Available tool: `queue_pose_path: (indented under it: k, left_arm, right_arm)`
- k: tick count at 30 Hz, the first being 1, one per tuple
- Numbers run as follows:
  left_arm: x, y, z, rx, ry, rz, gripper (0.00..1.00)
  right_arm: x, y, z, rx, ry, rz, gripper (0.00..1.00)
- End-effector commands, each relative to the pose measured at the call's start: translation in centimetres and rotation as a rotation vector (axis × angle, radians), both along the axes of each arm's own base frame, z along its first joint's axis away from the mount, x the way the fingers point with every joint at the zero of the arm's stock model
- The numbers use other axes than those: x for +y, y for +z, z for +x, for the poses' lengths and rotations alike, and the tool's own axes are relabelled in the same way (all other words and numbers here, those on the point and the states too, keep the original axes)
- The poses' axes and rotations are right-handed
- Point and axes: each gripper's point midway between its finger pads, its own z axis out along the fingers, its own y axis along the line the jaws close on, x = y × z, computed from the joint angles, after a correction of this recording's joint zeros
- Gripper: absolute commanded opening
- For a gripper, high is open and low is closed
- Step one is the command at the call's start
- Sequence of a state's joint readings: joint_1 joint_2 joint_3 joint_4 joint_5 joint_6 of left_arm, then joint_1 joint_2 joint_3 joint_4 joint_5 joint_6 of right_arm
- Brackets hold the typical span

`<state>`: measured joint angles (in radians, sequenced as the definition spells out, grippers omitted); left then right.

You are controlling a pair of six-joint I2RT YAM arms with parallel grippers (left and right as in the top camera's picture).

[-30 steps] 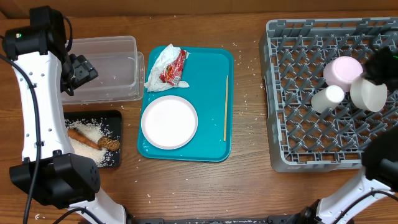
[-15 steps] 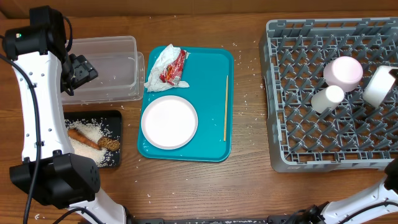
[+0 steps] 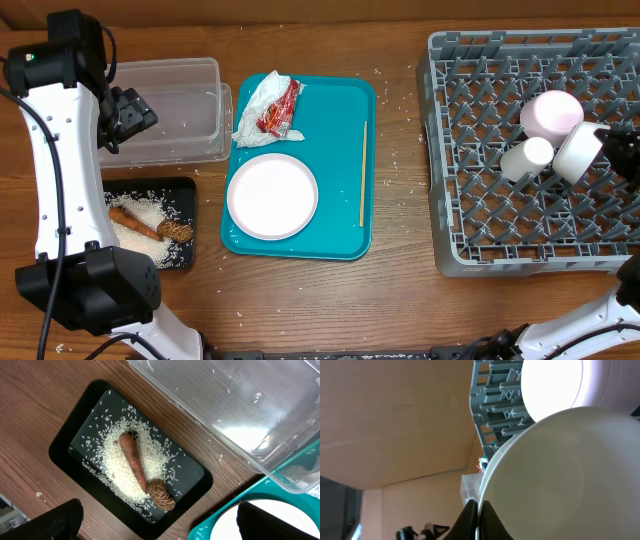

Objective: Sort waste into correct bins and load items into the dishwasher
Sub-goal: 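Release the white bowl and withdraw the right gripper from the rack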

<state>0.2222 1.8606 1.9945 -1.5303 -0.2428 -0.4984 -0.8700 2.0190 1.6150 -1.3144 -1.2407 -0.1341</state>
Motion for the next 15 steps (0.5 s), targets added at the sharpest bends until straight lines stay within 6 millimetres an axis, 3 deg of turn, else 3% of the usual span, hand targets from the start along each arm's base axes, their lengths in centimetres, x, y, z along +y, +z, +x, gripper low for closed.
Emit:
queue_pose_path:
  k: [1,5,11,15]
  left_arm:
    - [-0.5,1.1,0.2,-0.033,-0.017,0.007,1.0]
    - [-0.5,1.1,0.2,-0.033,-0.017,0.007,1.0]
    - [-0.5,1.1,0.2,-0.033,-0.017,0.007,1.0]
    - [-0.5,1.1,0.2,-0.033,-0.017,0.007,1.0]
  right_arm:
    - [-0.3,1.2,-0.2,-0.003,-0.03,0.022,0.04]
    - [-1.5,1.4,-0.8,0.008,-0.062,0.008,0.04]
    - [-4.2,-1.1,-2.7,0.183,-0.138,-0.062,0.13]
    - [-5.3,-1.3,-3.6,0.219,-0.189,-0.035,0.17]
